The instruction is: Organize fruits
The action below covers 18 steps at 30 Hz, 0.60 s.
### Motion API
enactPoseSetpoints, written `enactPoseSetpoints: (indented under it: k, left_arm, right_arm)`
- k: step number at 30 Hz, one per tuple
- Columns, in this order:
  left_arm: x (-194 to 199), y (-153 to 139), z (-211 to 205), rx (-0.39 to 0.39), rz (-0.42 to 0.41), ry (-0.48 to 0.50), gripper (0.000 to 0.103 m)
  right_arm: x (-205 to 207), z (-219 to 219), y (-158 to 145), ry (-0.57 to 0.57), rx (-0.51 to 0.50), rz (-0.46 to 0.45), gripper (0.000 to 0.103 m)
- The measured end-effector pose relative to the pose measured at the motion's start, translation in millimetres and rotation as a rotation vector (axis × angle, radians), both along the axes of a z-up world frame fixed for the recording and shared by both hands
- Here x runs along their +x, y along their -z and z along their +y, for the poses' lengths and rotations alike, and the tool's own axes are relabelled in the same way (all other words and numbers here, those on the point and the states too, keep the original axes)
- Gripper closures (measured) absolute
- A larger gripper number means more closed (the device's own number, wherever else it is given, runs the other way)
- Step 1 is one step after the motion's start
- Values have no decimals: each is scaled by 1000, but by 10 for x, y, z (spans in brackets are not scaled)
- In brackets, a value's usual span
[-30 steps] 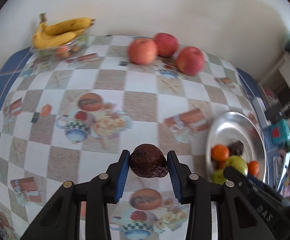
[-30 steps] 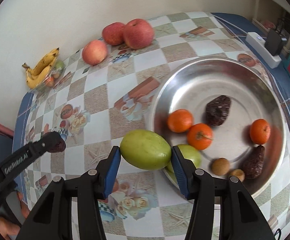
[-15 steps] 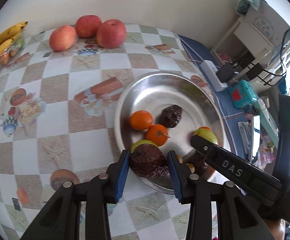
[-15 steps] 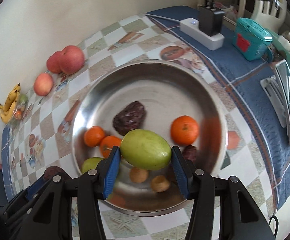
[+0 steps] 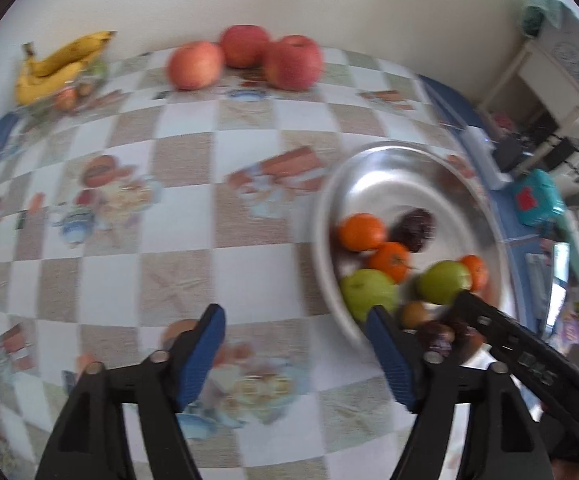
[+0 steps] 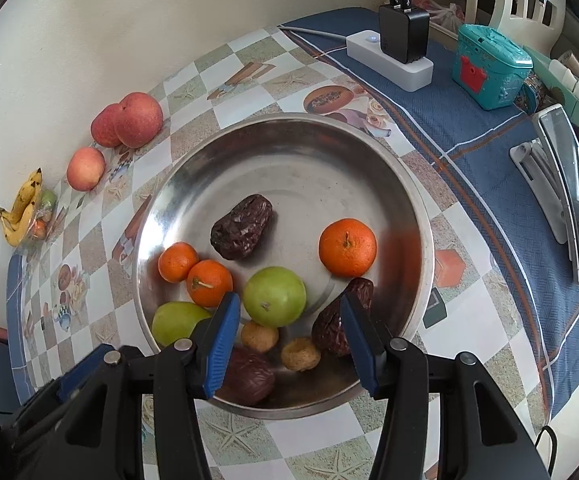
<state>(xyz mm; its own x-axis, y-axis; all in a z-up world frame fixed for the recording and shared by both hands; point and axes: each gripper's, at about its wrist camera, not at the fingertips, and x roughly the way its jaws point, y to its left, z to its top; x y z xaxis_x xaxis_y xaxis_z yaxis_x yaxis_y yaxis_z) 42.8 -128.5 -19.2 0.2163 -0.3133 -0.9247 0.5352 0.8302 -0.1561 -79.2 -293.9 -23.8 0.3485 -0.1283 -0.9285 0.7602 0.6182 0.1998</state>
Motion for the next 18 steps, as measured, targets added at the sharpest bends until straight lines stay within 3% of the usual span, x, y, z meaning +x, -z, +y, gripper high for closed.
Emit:
enactPoseSetpoints:
  k: [2,3,6,11,12,14,18]
  left_arm:
    - [44,34,138,34,-34,-42,9]
    - [62,52,226,52,-53,-69,0]
    - [100,91,470,86,-68,-127,0]
    - [104,66,805,99,-57,-189,0]
    - [98,50,849,96,-57,-193,0]
    - [59,5,928,91,-62,-193,0]
    - [-29,-71,1015,118,-87,-199,0]
  right_arm:
    - [-11,51,-5,-12,-1,2,47]
    - [-12,90,-11,-22,-3,0,40]
    - [1,219,-12,-57,-14,4,21]
    - [6,443,1,-105,-10,10,18]
    - [4,487,-15,-114,-11,7,11]
    - [-13,575,-77,-125,-30,-11,5]
    - [-32,760,-196,-158,-64,-41,5]
